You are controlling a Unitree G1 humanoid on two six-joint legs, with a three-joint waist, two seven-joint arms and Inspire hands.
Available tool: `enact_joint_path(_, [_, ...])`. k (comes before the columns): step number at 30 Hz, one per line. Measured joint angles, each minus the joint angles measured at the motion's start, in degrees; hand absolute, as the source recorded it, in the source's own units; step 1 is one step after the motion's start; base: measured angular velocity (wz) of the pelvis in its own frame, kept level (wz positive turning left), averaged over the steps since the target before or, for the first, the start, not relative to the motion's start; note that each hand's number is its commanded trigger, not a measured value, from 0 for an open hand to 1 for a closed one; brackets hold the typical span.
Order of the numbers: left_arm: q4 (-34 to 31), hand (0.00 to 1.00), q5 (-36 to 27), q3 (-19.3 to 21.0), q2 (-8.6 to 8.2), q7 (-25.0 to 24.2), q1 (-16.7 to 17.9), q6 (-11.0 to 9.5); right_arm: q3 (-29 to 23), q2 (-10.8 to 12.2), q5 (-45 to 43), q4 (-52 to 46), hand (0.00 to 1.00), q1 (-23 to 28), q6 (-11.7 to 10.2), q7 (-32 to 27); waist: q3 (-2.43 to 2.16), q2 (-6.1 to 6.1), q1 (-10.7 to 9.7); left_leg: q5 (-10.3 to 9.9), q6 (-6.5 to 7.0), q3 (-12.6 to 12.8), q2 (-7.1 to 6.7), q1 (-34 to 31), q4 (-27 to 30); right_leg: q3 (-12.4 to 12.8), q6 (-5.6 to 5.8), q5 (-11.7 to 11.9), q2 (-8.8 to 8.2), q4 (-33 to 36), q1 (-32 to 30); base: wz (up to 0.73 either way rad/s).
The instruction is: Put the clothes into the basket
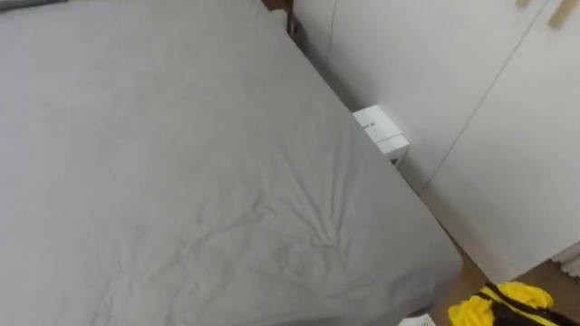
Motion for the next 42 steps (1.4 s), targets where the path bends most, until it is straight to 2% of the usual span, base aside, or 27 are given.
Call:
enact_joint_path(4, [0.0,0.0,0.06,-0.06,0.02,-1.52,0.0,1.21,-0.57,0.02,3.75,5.4,1.0,0.0,0.08,-1.46,0.03,0.93,-0.3,-0.12,0.18,0.54,-0.04,-0.63,0.4,2.64,0.14,0.63,0.69,0.45,-1.21,-0.24])
enact_joint_path(8, [0.27,0.0,-0.17,-0.31,0.02,-1.82,-0.16,1.46,-0.75,-0.01,5.97,8.03,1.0,-1.8,0.07,-3.35,-0.12,1.77,-1.04,-0.81,0.72,0.5,0.0,-2.48,1.59,3.38,0.48,1.08,0.79,1.0,-3.04,-0.14])
enact_joint_path(12, [0.46,0.0,-0.18,-3.69,0.03,-1.8,-1.22,1.45,-0.73,-0.99,10.31,10.05,1.0,-5.91,-0.01,-6.44,-0.02,3.45,-1.14,-1.32,1.51,0.6,0.04,-5.91,3.56,4.15,0.96,1.4,0.82,2.58,-6.58,-0.11])
enact_joint_path(13, [0.88,0.0,-0.2,-4.76,0.02,-1.8,-1.97,1.46,-0.79,-1.61,10.55,10.39,1.0,-7.2,-0.01,-7.21,-0.19,4.1,-1.26,-1.44,1.71,0.54,-0.1,-7.2,3.93,4.15,1.18,1.4,0.69,3.14,-7.97,-0.05])
enact_joint_path(17, [1.66,0.0,-0.93,-6.74,0.03,-1.74,-2.91,0.81,-0.74,-2.93,11.48,9.95,1.0,-10.17,-0.17,-7.77,-0.18,5.95,-1.1,-1.44,1.74,0.25,-0.43,-10.18,4.76,4.31,1.55,1.34,0.55,4.92,-11.5,-0.1])
enact_joint_path(20, [1.65,0.0,-5.45,-6.76,0.02,-1.73,-3.07,0.2,-0.75,-4.62,12.28,9.81,1.0,-11.74,-1.42,-9.4,-0.4,7.85,-1.1,-1.6,1.98,0.36,-0.31,-12.56,5.44,4.31,1.62,1.28,0.53,5.41,-13.8,0.0])
enact_joint_path(21, [1.66,0.0,-5.82,-6.77,0.01,-1.74,-3.42,-0.24,-0.75,-5.29,12.38,10.13,1.0,-12.39,-2.56,-9.9,-0.23,8.44,-1.06,-1.6,1.99,0.45,-0.4,-13.51,5.55,4.46,1.79,1.13,0.51,6.11,-14.99,0.04])
enact_joint_path(22, [1.68,0.0,-5.83,-6.8,0.0,-1.74,-3.66,-0.68,-0.75,-5.68,12.37,10.36,1.0,-12.73,-3.69,-10.38,-0.29,8.93,-1.0,-1.59,1.98,0.54,-0.51,-14.44,5.51,4.6,1.88,0.95,0.5,6.7,-16.25,0.03])
enact_joint_path(24, [1.69,0.0,-5.82,-6.89,-0.01,-1.74,-3.76,-1.06,-0.75,-5.81,12.42,11.38,1.0,-13.34,-4.92,-10.68,-0.32,9.28,-0.9,-1.5,1.89,0.56,-0.79,-15.35,5.37,4.6,1.95,0.73,0.45,7.65,-17.76,-0.03])
enact_joint_path(26, [1.71,0.0,-5.92,-6.9,-0.05,-1.74,-3.8,-1.17,-0.75,-5.89,12.47,12.79,1.0,-14.29,-5.09,-10.7,-0.35,9.57,-0.72,-1.38,1.8,0.54,-1.11,-16.04,5.43,4.46,1.65,0.52,0.44,8.29,-18.94,-0.07])
enact_joint_path(27, [2.01,0.0,-5.99,-7.02,-0.04,-1.74,-3.94,-1.56,-0.75,-6.05,12.88,14.14,0.72,-15.32,-5.49,-10.57,-0.27,9.86,-0.85,-1.35,1.77,0.5,-1.16,-16.59,5.45,4.36,1.5,0.43,0.45,8.5,-19.56,0.0])
enact_joint_path(28, [2.69,0.0,-5.91,-7.76,-0.02,-1.71,-4.54,-1.89,-0.85,-6.47,13.63,16.2,0.51,-16.48,-5.86,-10.47,-0.19,10.05,-0.91,-1.28,1.75,0.33,-1.24,-17.16,5.51,4.2,1.04,0.3,0.39,9.15,-20.02,0.08])
enact_joint_path(29, [3.24,0.0,-5.89,-8.03,-0.03,-1.66,-5.05,-1.93,-0.88,-6.8,13.72,17.29,0.0,-16.93,-6.06,-10.39,-0.08,10.25,-0.92,-1.21,1.73,0.21,-1.28,-17.31,5.52,3.97,0.85,0.23,0.32,9.25,-20.13,0.16])
enact_joint_path(34, [6.47,0.0,-6.69,-9.15,0.03,-1.66,-7.65,-2.43,-0.94,-7.58,14.18,21.48,0.0,-19.73,-8.1,-8.89,0.18,10.95,-0.93,-0.8,1.74,-0.46,-1.44,-18.3,5.24,3.51,0.25,-0.81,0.21,10.48,-21.4,0.11])
enact_joint_path(39, [7.07,0.0,-7.07,-10.24,0.14,-1.57,-8.04,-3.42,-0.92,-7.66,14.4,24.06,0.0,-20.65,-9.48,-8.45,0.24,11.01,-0.89,-0.54,1.55,-1.29,-1.82,-18.82,5.35,3.23,0.07,-1.87,0.1,11.03,-21.9,0.13])
enact_joint_path(42, [7.43,0.0,-7.66,-11.27,0.29,-1.19,-8.24,-4.22,-0.92,-7.74,14.66,25.58,0.0,-20.87,-10.34,-8.66,0.27,10.97,-0.9,-0.53,1.54,-2.88,-2.06,-19.27,5.75,2.48,0.01,-2.21,-0.21,11.04,-21.96,0.12])
